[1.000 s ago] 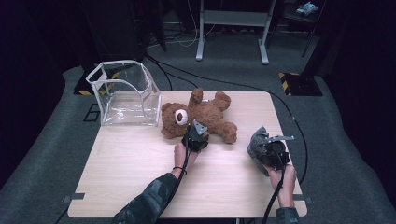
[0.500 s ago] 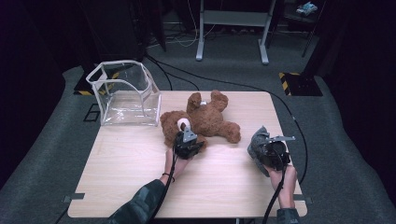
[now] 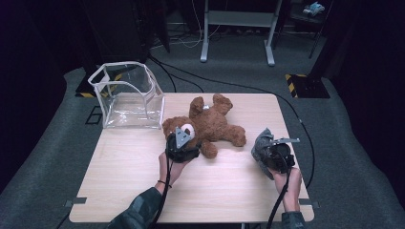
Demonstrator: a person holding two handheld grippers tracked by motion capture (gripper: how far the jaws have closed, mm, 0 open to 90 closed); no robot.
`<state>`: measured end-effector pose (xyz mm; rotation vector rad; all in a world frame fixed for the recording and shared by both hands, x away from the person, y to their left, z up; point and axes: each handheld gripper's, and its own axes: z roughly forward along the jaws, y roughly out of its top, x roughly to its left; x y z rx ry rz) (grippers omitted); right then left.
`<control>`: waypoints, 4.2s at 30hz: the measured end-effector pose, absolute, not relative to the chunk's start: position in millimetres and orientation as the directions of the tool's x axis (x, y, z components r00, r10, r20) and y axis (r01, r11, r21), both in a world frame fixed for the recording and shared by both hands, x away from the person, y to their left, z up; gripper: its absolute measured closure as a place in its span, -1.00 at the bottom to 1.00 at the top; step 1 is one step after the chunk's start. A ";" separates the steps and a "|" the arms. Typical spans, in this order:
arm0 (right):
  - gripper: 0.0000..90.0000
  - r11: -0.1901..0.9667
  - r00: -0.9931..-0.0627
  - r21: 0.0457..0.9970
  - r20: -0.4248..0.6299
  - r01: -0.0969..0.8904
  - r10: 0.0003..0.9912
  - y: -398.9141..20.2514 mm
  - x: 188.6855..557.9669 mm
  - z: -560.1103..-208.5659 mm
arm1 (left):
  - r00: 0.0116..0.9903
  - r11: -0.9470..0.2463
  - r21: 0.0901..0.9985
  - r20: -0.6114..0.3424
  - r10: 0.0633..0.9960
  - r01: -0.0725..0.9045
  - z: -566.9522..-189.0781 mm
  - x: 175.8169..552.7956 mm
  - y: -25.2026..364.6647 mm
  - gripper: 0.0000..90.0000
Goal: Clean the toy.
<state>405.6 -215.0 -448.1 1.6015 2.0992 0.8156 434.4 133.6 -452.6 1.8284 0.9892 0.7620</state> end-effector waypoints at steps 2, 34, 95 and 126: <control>0.56 0.180 -0.278 0.647 0.052 0.741 0.959 -213.5 406.0 -447.4 | 0.443 -0.276 0.902 0.109 0.890 0.332 -448.7 441.2 135.5 -0.44; 0.56 0.197 -0.292 0.668 0.031 0.717 0.956 -205.9 410.2 -426.2 | 0.605 -0.294 0.875 0.002 0.796 0.384 -478.4 471.6 164.2 0.13; 0.64 0.447 -0.587 0.697 -0.046 0.561 0.808 -43.3 449.9 -352.3 | 0.617 -0.321 0.787 -0.094 0.782 0.527 -527.3 423.9 173.2 0.92; 0.60 0.489 -0.610 0.620 -0.021 0.614 0.792 17.6 505.4 -389.6 | 0.620 -0.319 0.784 -0.105 0.778 0.532 -527.5 425.4 174.5 0.96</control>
